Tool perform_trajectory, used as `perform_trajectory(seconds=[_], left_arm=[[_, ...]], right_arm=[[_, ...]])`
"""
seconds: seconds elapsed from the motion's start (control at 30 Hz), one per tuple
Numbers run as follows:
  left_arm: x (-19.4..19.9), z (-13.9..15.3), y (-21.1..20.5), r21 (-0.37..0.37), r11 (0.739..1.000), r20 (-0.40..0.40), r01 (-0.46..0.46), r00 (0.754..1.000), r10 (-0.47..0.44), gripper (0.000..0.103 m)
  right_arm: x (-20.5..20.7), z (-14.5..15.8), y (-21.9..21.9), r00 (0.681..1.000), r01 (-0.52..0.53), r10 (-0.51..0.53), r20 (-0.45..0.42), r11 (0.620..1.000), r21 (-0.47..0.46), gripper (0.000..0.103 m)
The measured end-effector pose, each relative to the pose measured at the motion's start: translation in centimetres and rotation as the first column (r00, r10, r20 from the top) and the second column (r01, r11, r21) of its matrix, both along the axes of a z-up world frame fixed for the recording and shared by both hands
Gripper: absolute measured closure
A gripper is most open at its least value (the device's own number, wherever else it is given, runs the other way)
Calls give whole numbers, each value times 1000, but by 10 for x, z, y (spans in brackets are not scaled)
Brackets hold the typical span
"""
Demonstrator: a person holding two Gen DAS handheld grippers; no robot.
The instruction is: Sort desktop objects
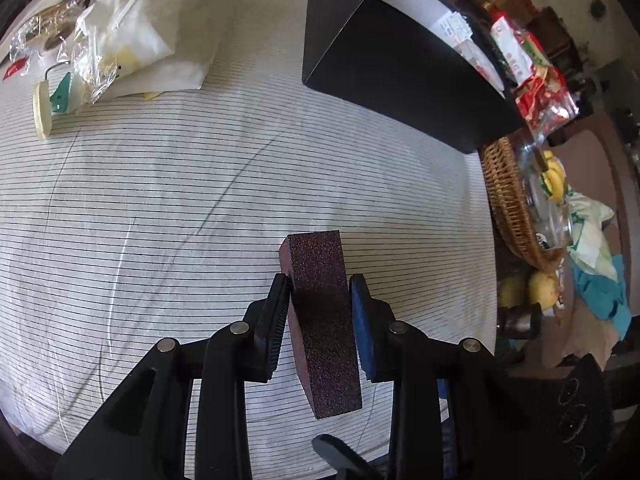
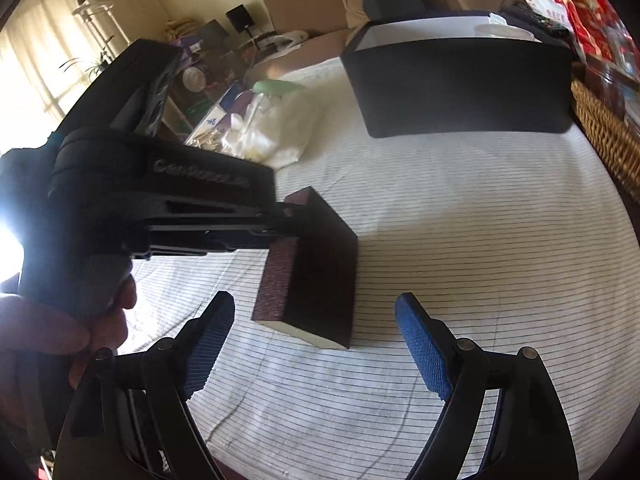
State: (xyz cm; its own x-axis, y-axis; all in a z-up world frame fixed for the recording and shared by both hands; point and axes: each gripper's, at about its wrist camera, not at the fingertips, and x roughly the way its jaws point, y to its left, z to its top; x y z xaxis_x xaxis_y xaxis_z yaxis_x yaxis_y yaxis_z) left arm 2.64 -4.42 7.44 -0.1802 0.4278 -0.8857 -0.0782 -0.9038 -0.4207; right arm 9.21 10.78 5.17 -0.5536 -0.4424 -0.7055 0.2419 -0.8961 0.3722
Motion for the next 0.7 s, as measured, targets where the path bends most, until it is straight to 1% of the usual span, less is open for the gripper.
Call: perform_trajectory(seconds=[0.03,0.07,0.13,0.2,0.23,0.3,0.33,0.37,0.53,0.6,0.7], left_arm=[[0,0,1,-3,1000,2,0,1000,0,75],[0,1,2,-11,1000,2,2,1000,-2,75],[-1,1,6,-20,1000,4,15,1000,-15,75],[-1,2,9,-18,999,11,29,1000,-29,74],[-1,3,10,-18,999,13,34,999,-34,74],[-2,3,15,-32,998,11,49,999,-49,73],[-2,4,17,-41,998,7,57,998,-57,73],[-2,4,19,-46,997,7,61,998,-61,73],[-5,-1,25,-61,995,25,79,997,-78,68],[-4,-2,28,-78,993,19,86,996,-85,68],[-4,2,29,-58,994,13,92,996,-91,69]], right_arm=[[0,-1,-2,1000,-8,8,1,1000,0,25],[-1,-1,-4,1000,-14,14,1,1000,2,30],[-2,0,-8,1000,-28,28,-4,999,16,35],[-3,-1,-12,999,-38,39,-5,999,37,45],[-5,-4,-13,999,-41,40,5,998,53,53],[-6,-7,-14,999,-48,47,21,997,55,57],[-5,-6,-13,998,-53,52,20,997,49,64],[-5,-5,-13,998,-57,57,13,997,47,67],[-8,-1,-11,998,-52,50,30,996,66,67],[-9,1,-13,999,-48,46,22,994,102,67],[-8,6,-12,999,-43,43,9,993,114,68]])
